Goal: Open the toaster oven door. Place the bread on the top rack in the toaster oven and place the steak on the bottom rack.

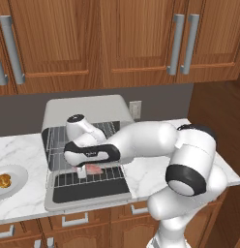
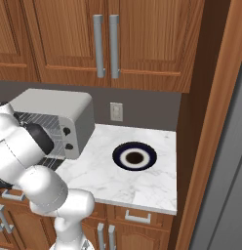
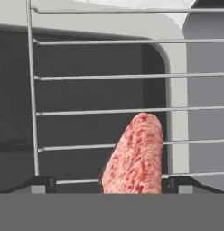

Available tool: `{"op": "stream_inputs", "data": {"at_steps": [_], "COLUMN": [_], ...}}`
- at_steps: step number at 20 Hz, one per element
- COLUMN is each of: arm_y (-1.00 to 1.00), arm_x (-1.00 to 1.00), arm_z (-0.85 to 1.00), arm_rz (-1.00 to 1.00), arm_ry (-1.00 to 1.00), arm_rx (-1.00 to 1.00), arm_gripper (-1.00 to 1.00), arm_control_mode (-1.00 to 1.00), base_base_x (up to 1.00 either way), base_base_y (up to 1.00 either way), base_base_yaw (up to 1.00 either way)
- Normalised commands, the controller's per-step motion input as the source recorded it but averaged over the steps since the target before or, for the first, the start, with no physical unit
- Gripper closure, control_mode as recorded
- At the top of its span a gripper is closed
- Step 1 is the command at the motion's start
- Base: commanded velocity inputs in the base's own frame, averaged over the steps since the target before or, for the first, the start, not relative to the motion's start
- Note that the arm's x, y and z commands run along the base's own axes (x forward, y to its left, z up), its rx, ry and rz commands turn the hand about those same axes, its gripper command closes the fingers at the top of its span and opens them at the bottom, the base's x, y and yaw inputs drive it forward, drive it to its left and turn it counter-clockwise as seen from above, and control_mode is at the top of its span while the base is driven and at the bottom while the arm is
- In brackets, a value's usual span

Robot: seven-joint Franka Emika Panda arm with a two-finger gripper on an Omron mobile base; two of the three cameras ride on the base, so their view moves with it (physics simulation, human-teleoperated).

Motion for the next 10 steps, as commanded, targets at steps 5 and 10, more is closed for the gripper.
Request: {"op": "stream_inputs", "data": {"at_steps": [5, 10], "arm_y": [0.00, -0.02], "arm_x": [-0.36, -0.45], "arm_z": [0.15, 0.10], "arm_rz": [-0.26, -0.47], "arm_ry": [-0.01, 0.00], "arm_rx": [0.01, 0.11], "arm_gripper": [-1.00, -1.00], "arm_control_mode": [-1.00, -1.00], "base_base_x": [0.00, 0.00], "base_base_y": [0.00, 0.00], "base_base_yaw": [0.00, 0.00]}}
